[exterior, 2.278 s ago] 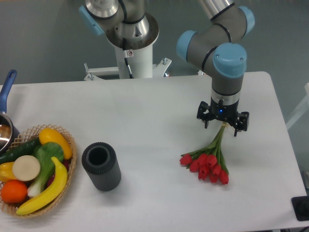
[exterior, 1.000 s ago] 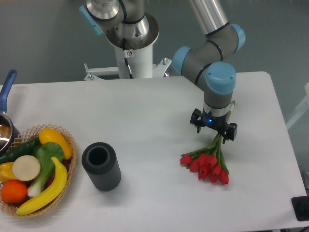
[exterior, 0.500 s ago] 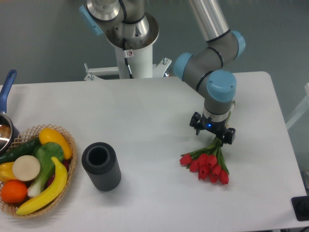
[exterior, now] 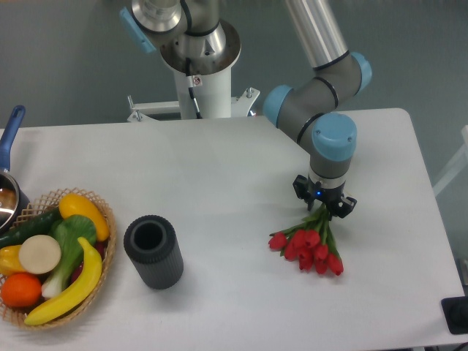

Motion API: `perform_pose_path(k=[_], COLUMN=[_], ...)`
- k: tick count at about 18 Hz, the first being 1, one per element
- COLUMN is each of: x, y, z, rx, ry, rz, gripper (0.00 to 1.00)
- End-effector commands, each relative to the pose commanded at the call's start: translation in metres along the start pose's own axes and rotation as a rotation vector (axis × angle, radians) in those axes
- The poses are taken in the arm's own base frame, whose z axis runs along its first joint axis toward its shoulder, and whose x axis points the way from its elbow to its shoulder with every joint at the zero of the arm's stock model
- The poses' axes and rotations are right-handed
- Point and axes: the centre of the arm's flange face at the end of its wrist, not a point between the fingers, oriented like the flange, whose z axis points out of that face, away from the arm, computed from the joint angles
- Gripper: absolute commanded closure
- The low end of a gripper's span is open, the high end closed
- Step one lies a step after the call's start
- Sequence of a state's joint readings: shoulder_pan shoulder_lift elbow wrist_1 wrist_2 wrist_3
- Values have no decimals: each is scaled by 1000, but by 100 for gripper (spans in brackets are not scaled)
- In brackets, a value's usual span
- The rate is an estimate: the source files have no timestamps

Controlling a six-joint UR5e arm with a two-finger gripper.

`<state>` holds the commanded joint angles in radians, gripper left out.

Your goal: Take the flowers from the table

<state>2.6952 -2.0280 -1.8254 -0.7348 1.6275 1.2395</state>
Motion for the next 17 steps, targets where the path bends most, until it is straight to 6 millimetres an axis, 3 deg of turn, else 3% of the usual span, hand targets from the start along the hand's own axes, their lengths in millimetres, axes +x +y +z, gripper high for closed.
perform_pose_path(k=[6, 8, 13, 17], x=[-21, -27, -42, -47], y=[4, 11, 15, 8], z=[-54, -58, -108, -117], rx=[21, 15, 8, 10], ry=[-91, -81, -34, -36], rz=[-9, -20, -26, -28], gripper=[100, 100, 100, 100])
